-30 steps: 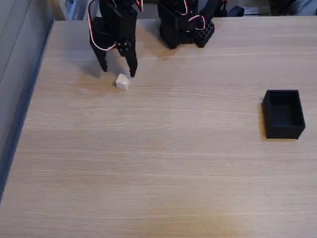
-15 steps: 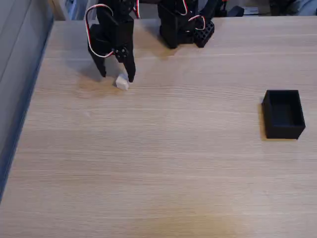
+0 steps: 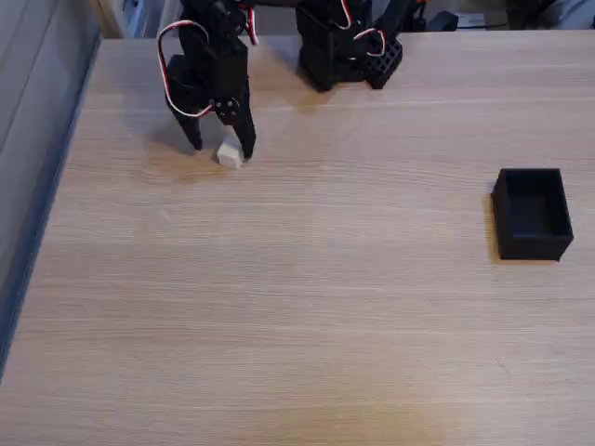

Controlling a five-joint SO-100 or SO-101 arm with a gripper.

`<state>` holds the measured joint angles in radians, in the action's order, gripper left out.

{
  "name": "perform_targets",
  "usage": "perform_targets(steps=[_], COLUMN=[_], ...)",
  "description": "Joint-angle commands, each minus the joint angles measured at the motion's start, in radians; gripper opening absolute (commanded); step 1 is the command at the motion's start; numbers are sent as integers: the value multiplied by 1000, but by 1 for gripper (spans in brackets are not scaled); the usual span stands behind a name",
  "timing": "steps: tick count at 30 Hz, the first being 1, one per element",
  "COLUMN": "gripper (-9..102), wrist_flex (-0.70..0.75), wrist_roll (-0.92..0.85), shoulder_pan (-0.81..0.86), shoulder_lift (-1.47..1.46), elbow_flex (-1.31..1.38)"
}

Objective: Pick a white block and place it in the black box.

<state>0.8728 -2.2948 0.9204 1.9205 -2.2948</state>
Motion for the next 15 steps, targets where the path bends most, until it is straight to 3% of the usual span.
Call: perform_targets(steps=[1, 9, 15], gripper=[32, 28, 16], wrist_flex=[-11, -46, -58], wrist_roll=[15, 21, 17], shoulder_pan=[-2, 0, 2], shoulder_lift=[-8, -51, -60], elbow_flex=[41, 48, 48])
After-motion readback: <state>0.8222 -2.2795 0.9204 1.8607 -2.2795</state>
